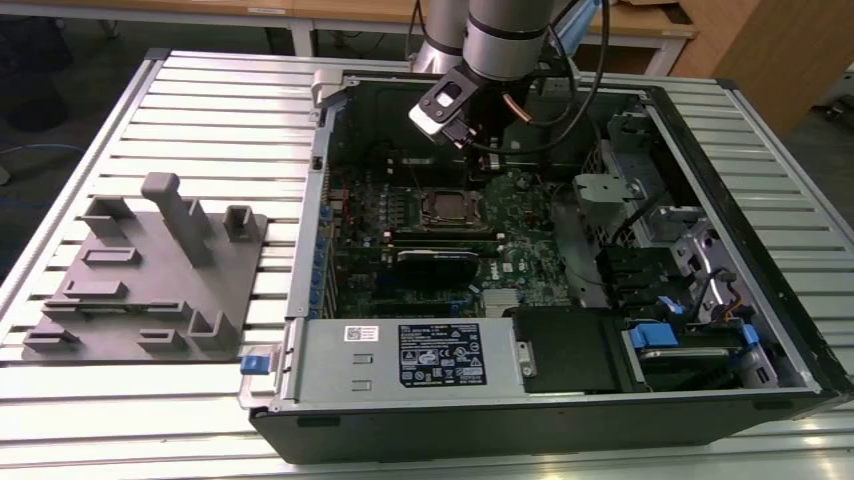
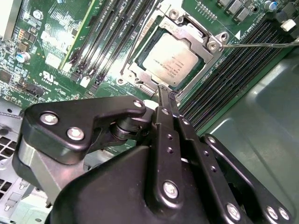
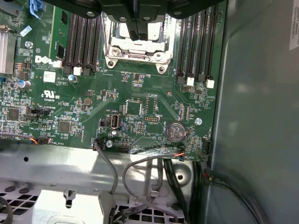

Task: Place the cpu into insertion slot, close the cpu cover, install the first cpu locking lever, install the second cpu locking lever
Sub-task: 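Close the cpu cover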

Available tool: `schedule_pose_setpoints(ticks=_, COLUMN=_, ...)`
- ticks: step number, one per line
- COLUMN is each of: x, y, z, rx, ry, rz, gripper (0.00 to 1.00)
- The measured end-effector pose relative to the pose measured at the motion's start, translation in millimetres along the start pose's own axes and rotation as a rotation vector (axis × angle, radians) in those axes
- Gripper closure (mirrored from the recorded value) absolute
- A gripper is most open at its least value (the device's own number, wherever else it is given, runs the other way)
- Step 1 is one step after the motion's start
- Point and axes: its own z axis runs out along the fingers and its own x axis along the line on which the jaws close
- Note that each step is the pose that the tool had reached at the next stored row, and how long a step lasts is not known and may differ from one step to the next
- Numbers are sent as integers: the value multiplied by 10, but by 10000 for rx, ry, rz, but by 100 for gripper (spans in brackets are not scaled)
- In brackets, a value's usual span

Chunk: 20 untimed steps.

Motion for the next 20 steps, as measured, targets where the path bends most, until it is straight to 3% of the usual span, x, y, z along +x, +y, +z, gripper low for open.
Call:
schedule_pose_setpoints(ticks=4, x=0, y=0, z=0, rx=0, ry=2, rz=-403, gripper=90)
schedule_pose_setpoints(ticks=9, x=0, y=0, z=0, rx=0, ry=3, rz=-475, gripper=90)
schedule_pose_setpoints(ticks=13, x=0, y=0, z=0, rx=0, ry=5, rz=-798, gripper=90)
schedule_pose_setpoints(ticks=20, x=0, y=0, z=0, rx=-1, ry=5, rz=-816, gripper=90)
